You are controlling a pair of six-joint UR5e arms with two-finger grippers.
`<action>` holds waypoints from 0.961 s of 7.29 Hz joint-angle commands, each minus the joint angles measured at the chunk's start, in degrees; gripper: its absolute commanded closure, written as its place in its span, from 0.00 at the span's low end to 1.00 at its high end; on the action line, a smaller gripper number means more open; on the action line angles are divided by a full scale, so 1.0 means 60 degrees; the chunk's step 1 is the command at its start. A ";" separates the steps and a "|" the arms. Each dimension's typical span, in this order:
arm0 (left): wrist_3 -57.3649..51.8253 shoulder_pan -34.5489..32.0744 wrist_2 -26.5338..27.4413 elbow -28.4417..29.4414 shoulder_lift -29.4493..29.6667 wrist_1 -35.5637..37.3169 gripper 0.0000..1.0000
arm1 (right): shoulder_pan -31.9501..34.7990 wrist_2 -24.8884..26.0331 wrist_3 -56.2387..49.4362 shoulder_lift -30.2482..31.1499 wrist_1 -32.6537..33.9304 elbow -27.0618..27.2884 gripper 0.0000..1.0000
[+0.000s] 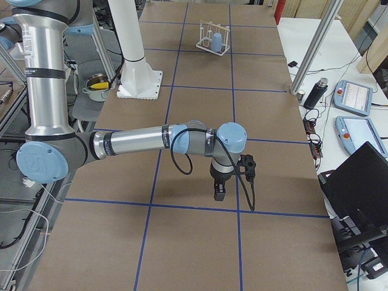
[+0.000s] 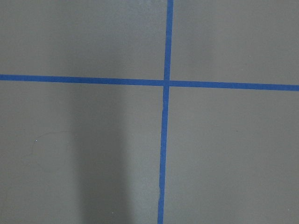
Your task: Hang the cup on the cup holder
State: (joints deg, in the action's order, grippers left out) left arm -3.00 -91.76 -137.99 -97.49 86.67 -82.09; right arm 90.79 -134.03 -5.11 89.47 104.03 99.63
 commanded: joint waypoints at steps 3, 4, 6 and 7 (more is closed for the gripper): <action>0.0002 0.0000 0.0000 0.0003 0.0042 0.0000 0.02 | 0.0000 0.0000 0.0002 0.0000 0.0005 -0.0009 0.00; 0.0002 0.0000 -0.0014 0.0018 0.0056 0.0000 0.02 | 0.0000 0.0000 0.0002 0.0014 0.0005 -0.0009 0.00; 0.0017 0.0015 0.0000 0.0047 0.0115 0.0000 0.02 | 0.0000 0.0000 0.0002 0.0000 0.0005 0.0006 0.00; 0.0002 0.0015 0.0000 0.0047 0.0115 0.0000 0.02 | 0.0000 0.0000 0.0002 0.0000 0.0005 0.0006 0.00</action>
State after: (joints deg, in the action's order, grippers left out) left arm -2.95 -91.69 -138.02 -97.26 87.29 -82.09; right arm 90.79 -134.03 -5.10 89.49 104.06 99.62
